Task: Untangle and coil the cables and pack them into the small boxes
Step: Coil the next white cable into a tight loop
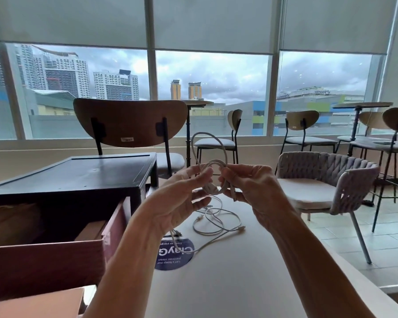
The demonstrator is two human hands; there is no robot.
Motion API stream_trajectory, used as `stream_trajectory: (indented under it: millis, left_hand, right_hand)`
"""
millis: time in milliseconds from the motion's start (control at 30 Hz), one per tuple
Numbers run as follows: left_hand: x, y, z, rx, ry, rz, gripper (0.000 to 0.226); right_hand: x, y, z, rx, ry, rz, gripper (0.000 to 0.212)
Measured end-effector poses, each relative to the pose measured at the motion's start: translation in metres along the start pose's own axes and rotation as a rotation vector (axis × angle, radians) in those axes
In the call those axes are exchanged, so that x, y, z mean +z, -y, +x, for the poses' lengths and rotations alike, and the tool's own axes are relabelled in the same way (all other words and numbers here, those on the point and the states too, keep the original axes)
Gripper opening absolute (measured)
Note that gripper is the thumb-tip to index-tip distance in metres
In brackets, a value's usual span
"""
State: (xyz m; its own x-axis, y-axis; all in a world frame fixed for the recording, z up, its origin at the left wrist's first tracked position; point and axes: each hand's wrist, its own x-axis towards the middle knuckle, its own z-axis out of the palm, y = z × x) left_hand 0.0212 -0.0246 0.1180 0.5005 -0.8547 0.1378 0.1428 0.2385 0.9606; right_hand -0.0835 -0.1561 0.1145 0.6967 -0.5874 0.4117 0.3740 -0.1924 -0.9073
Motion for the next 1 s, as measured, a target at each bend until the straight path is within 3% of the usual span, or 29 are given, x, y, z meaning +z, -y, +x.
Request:
stream_trajectory:
  millis: [133, 233, 400, 500, 667, 833, 1000]
  left_hand:
    - [0.002, 0.002, 0.004, 0.021, -0.118, 0.213, 0.043]
    - [0.0, 0.003, 0.004, 0.02, -0.153, 0.227, 0.042]
    - [-0.003, 0.001, 0.001, 0.015, -0.087, 0.304, 0.053]
    - [-0.01, 0.004, -0.001, -0.019, 0.052, 0.421, 0.059]
    - [-0.02, 0.012, -0.004, -0.091, 0.194, 0.841, 0.017]
    - [-0.026, 0.019, 0.0, -0.205, 0.126, 1.051, 0.017]
    - [-0.028, 0.016, -0.002, -0.247, 0.044, 1.244, 0.013]
  right_hand:
    - [0.007, -0.002, 0.0, -0.053, -0.038, -0.063, 0.01]
    - [0.008, -0.004, 0.001, -0.131, -0.067, -0.178, 0.013]
    - [0.004, -0.008, 0.006, -0.212, -0.191, -0.243, 0.015]
    - [-0.005, -0.006, 0.009, -0.246, -0.286, -0.181, 0.017]
    - [-0.018, -0.001, 0.014, -0.225, -0.376, 0.013, 0.019]
    - [-0.019, -0.003, 0.017, -0.234, -0.397, 0.028, 0.019]
    - [-0.013, -0.002, 0.012, -0.193, -0.271, -0.038, 0.013]
